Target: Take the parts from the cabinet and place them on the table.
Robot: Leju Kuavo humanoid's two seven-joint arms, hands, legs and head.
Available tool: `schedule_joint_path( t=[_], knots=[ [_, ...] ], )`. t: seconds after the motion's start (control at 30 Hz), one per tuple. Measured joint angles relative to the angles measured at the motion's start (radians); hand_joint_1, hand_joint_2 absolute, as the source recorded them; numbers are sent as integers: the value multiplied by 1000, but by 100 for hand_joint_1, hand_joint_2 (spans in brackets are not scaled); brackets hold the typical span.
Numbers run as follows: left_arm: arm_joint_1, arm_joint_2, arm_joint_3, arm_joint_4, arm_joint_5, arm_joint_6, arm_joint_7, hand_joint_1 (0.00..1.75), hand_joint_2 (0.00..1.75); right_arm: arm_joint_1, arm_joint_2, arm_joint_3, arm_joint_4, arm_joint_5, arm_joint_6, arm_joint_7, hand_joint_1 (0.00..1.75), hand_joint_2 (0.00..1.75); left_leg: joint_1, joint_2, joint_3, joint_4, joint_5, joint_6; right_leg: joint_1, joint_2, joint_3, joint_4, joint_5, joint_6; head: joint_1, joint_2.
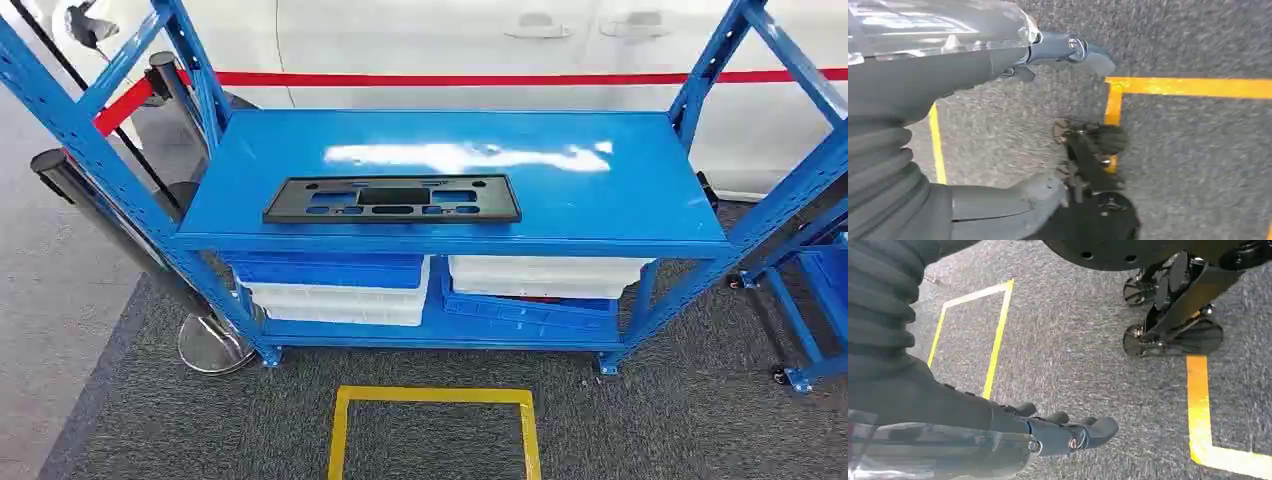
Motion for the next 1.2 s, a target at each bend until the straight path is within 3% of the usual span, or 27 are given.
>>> schedule_joint_path(
  t=[0.07, 0.1, 0.27, 0.47, 0.7, 0.9, 1.2],
  knots=[
    [-6, 2, -15, 8, 54, 13, -26, 0, 0, -6, 4, -19, -1, 28, -8, -6, 0, 0, 0, 0, 0, 0, 0, 0, 0, 0, 0, 0, 0, 0, 0, 0],
    [-8, 2, -16, 10, 80, 21, -40, 0, 0, -12, 5, -29, 0, 44, -10, -11, 0, 175, 0, 0, 0, 0, 0, 0, 0, 0, 0, 0, 0, 0, 0, 0],
    [-22, 7, -42, 25, 172, 69, -121, 0, 0, -39, 18, -101, -18, 104, -22, -84, 0, 175, 0, 0, 0, 1, 0, 0, 0, -1, 1, 0, 0, 0, 0, 0],
    [-47, 11, -77, 50, 230, 108, -210, 0, 0, -38, 21, -116, -180, 92, -17, -137, 0, 175, 0, 0, 0, 1, 0, 0, 0, 0, 1, 0, 0, 0, 0, 0],
    [-53, 26, -98, 54, 242, 135, -279, 0, 0, -30, 8, -105, -401, 58, -68, -228, 0, 175, 0, 0, 0, 2, 0, 0, 0, 0, 1, 0, 0, 0, 0, 0],
    [-54, 36, -103, 58, 228, 140, -318, 0, 0, -19, -15, -65, -617, 45, -85, -294, 0, 175, 0, 0, 0, 2, 0, 0, 0, 0, 1, 0, 0, 0, -1, 0],
    [-58, 52, -103, 74, 196, 140, -366, 0, 0, -14, -62, 61, -938, 32, -85, -396, 0, 175, -3, 0, -2, 8, -3, 5, -4, 0, 0, -1, 2, 4, -1, 0]
  ],
)
